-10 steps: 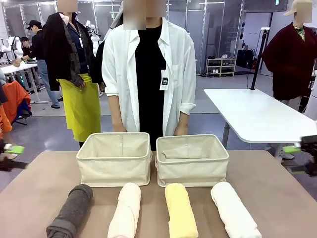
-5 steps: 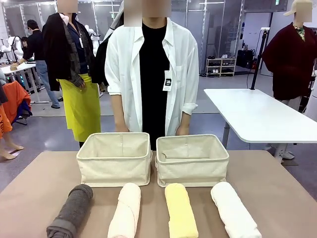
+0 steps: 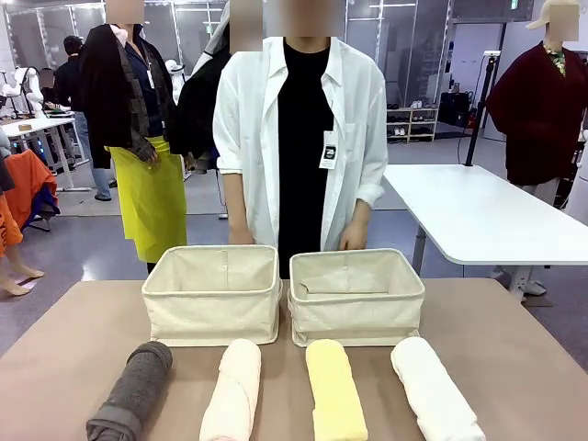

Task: Divide the towels into two baskets.
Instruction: Pick up one hotel-folded towel and place it in the Fabric basket indicated by the person.

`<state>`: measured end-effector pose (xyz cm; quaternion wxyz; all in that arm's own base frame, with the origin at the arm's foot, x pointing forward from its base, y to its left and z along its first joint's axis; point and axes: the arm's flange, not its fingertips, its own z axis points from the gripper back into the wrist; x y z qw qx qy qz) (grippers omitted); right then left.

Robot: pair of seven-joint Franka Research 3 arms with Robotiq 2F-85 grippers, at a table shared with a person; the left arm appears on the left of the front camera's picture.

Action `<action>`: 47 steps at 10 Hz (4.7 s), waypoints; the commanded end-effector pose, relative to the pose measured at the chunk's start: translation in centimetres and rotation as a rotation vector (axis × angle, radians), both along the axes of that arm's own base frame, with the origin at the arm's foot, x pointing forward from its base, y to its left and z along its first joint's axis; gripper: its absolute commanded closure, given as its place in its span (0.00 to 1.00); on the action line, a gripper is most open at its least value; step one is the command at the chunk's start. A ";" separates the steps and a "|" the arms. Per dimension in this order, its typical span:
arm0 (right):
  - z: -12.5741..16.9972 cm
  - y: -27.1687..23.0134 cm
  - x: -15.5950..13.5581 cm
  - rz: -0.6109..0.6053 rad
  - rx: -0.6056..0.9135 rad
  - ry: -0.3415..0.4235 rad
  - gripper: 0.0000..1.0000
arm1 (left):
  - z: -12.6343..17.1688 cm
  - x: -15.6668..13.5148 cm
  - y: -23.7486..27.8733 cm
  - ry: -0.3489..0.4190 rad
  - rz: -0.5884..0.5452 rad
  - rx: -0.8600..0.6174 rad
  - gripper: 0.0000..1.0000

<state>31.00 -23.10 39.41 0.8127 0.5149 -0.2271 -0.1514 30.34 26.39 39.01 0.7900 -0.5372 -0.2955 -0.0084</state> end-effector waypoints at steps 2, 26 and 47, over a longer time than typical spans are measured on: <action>0.1 -0.1 -0.2 0.000 0.002 -0.004 0.00 | 0.0 -0.1 0.1 -0.003 0.003 -0.003 0.00; -2.0 32.3 8.2 0.380 -0.764 0.304 0.00 | 0.0 -0.1 0.1 -0.003 0.003 -0.003 0.00; 5.1 38.1 7.6 0.644 -1.142 0.055 0.69 | 0.0 -0.1 0.1 -0.003 0.003 -0.003 0.00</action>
